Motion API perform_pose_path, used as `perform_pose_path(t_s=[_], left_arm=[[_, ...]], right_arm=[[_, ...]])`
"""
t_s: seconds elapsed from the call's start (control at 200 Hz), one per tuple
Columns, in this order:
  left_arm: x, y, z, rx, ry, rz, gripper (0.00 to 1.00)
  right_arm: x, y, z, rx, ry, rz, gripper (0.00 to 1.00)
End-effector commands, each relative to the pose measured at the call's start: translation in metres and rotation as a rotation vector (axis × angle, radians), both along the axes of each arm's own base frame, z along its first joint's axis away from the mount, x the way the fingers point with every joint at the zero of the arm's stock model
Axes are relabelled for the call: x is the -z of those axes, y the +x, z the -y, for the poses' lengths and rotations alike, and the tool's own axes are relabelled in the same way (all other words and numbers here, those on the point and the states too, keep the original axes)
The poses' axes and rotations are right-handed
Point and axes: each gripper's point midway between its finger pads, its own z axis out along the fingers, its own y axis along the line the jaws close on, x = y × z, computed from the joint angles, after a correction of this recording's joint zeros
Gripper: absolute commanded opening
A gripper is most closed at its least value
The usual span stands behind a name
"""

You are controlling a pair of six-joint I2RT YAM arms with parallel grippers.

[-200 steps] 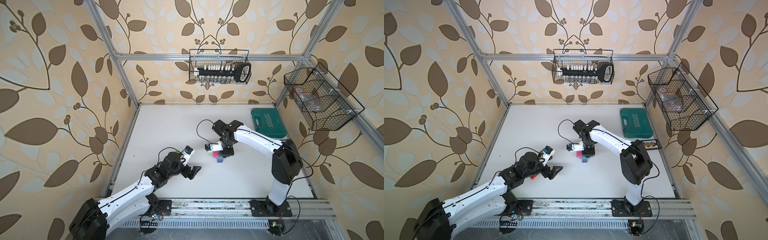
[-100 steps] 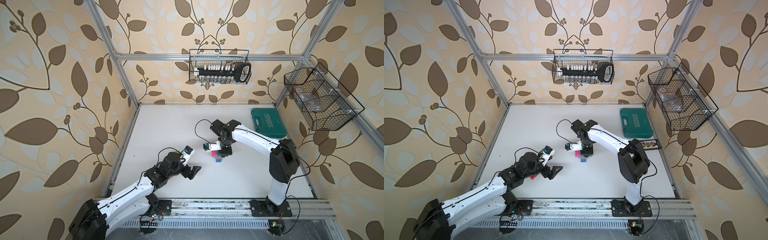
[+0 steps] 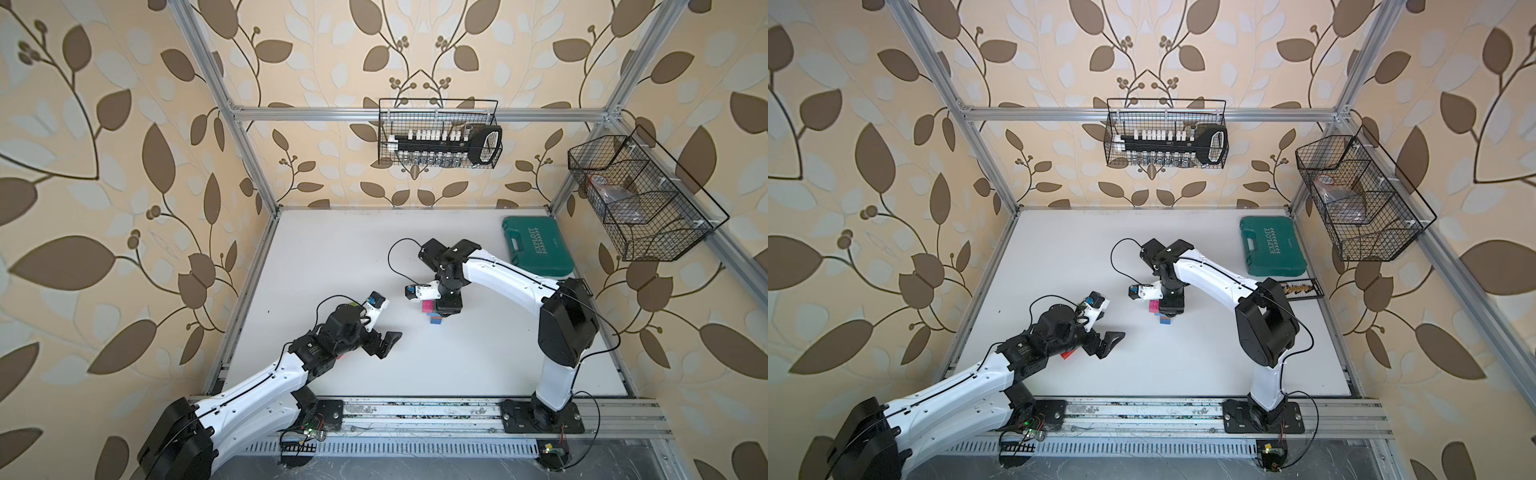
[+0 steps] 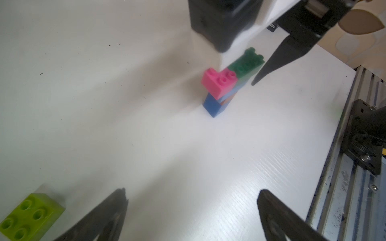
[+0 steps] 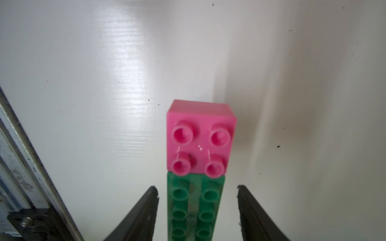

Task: Assemble a spoon with lego
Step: Assemble the lego brick with the lego brick, then pick up the lego brick from the center of the board.

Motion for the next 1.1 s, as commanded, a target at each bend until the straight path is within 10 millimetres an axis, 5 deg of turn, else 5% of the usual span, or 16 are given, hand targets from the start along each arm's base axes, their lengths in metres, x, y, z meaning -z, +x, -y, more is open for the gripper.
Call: perform_pose_path(t_s=[0.0, 0.15, 0.315, 0.49, 0.7, 0.835, 0.9, 0.965, 1.095], left_arm=[[-0.01, 0.001, 0.002, -0.001, -0.01, 0.019, 0.99], [-0.023, 0.009, -0.004, -0.064, -0.005, 0.031, 0.99], [-0.053, 0.029, -0.029, -0.228, 0.035, 0.035, 0.99], [-0.092, 0.06, -0.123, -0.688, 0.028, 0.003, 0.99], [-0.118, 0.086, -0.188, -0.868, -0.003, -0.102, 0.99], [-0.117, 0.106, -0.234, -0.992, -0.034, -0.176, 0.99], [-0.115, 0.112, -0.26, -1.046, -0.132, -0.222, 0.99], [-0.111, 0.114, -0.284, -1.095, -0.212, -0.268, 0.99], [-0.104, 0.112, -0.307, -1.188, -0.225, -0.276, 0.99]], right_arm=[[-0.014, 0.0, 0.001, 0.013, 0.025, 0.029, 0.76], [-0.045, 0.021, -0.001, 0.116, 0.097, 0.162, 0.82], [-0.113, 0.044, -0.009, 0.322, 0.273, 0.379, 0.87], [-0.162, 0.042, -0.008, 0.547, 0.416, 0.466, 0.98], [-0.188, 0.017, -0.012, 0.847, 0.294, 0.479, 0.98], [-0.173, -0.023, -0.087, 0.83, 0.352, 0.417, 0.98], [-0.142, -0.04, -0.13, 0.848, 0.404, 0.288, 0.98], [-0.113, -0.044, -0.152, 0.876, 0.382, 0.267, 0.98], [-0.047, -0.052, -0.203, 0.929, 0.358, 0.16, 0.98]])
